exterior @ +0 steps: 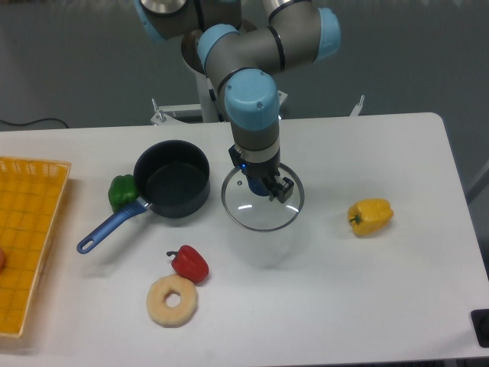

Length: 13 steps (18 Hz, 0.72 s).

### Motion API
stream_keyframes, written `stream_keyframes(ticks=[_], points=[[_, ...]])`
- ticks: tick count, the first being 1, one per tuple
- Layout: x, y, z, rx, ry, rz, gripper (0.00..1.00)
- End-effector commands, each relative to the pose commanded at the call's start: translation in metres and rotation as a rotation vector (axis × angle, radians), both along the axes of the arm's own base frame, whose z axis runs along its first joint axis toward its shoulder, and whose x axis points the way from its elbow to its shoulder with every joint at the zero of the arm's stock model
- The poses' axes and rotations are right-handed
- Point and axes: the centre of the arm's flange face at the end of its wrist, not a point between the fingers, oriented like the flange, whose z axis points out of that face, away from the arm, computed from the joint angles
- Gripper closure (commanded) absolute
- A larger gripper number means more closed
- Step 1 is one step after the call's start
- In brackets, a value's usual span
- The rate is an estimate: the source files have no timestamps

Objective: Place the lid on the table
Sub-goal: 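Lower the held glass lid toward the table beside the saucepan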

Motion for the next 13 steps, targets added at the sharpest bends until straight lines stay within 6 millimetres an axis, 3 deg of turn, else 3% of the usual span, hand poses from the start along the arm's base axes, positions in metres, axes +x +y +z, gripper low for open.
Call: stream_keyframes(ticks=[6,13], points=[[0.0,0.0,-0.004,-0.007,-0.001,0.005,0.49],[-0.005,0.004,-0.027,-0.033,-0.034,0.003,0.49]])
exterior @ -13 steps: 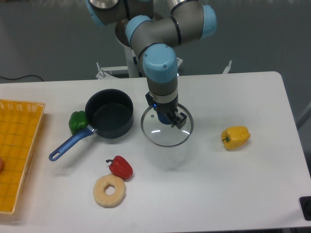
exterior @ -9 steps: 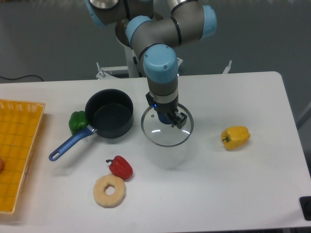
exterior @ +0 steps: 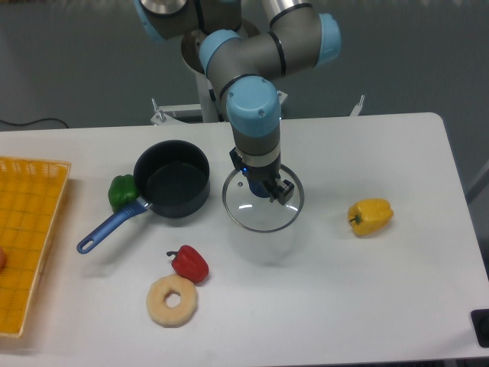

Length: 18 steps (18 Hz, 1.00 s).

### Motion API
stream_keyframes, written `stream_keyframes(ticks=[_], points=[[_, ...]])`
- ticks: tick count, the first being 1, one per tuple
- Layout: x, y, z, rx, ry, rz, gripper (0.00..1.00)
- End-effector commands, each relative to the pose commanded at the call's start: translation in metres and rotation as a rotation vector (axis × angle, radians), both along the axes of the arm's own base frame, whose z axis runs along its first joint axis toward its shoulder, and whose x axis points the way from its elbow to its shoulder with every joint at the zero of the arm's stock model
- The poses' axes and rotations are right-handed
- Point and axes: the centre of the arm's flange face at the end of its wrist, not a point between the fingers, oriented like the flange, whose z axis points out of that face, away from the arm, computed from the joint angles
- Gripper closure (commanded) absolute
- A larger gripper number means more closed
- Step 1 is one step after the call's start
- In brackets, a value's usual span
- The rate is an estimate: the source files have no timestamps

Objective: Place the lid on the table
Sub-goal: 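Lower the held glass lid toward the table beside the saucepan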

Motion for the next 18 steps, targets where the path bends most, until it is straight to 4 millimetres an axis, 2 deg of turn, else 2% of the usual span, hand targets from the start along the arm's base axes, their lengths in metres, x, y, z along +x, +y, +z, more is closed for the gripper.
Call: stream_keyframes(ticks=[18], points=[[-0.007,0.011,-0.052,-0.07,-0.03,-0.009,0.49]])
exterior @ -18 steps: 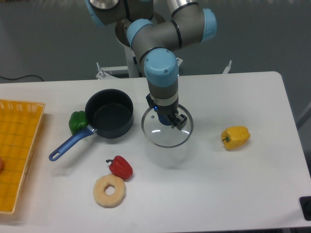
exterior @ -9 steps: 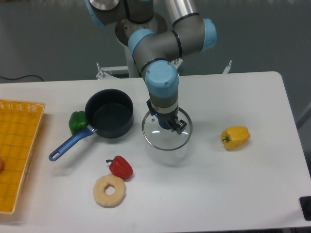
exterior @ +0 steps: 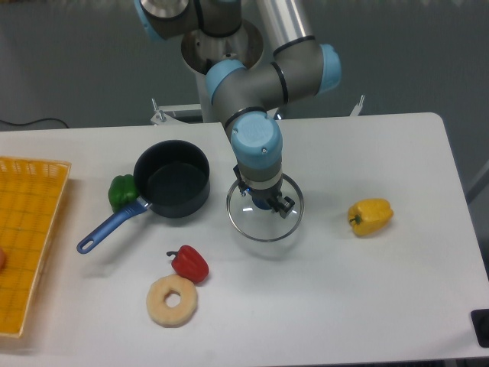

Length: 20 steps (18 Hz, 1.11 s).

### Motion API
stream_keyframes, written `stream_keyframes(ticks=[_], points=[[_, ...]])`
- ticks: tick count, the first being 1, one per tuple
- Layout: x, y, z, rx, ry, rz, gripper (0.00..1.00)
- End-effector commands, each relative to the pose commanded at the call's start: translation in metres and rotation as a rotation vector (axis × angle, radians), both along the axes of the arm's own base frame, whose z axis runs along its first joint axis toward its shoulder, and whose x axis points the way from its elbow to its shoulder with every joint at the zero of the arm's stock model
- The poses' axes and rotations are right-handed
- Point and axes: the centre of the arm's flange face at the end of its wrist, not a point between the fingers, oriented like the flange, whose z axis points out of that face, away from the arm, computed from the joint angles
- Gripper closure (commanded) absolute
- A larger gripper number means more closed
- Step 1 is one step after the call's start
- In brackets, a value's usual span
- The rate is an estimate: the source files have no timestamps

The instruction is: Place the lid on the table

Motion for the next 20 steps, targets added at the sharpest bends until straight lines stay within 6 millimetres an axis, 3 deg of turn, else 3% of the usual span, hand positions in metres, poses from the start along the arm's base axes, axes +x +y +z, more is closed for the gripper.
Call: stream_keyframes(ticks=[20], points=[[0.002,0.007,-0.031,-0.033,-0.036,-0.014,0.49]])
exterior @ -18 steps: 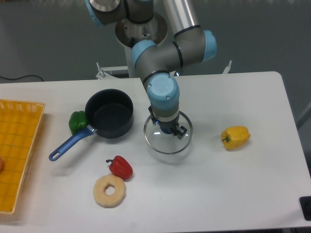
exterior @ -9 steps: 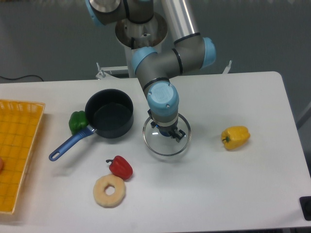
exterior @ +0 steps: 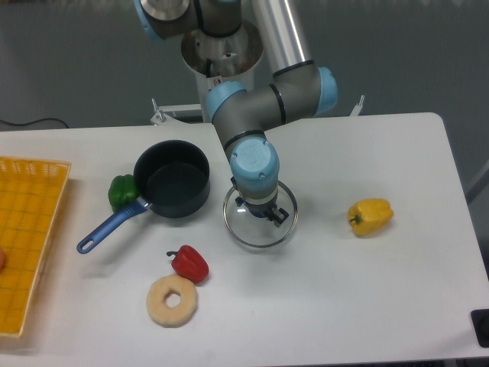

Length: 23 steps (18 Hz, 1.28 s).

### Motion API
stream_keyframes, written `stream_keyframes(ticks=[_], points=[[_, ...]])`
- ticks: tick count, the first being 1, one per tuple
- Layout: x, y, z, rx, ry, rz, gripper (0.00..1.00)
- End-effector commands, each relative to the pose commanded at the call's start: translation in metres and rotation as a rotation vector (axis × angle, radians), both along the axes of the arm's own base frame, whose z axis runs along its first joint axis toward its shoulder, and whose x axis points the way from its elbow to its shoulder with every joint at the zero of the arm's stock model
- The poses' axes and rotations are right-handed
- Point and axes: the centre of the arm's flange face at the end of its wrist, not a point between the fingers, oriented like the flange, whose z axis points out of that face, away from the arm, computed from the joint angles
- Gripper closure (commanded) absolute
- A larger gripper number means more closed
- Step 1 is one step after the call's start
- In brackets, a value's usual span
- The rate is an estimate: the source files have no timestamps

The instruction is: Place the lid on the table

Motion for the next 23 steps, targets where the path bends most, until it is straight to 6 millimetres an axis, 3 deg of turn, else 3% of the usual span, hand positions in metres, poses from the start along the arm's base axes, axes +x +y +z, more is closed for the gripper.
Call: stream_keyframes(ticks=[23], points=[[0.006,0.006,-0.018,-0.047,0.007,-0.008,0.43]])
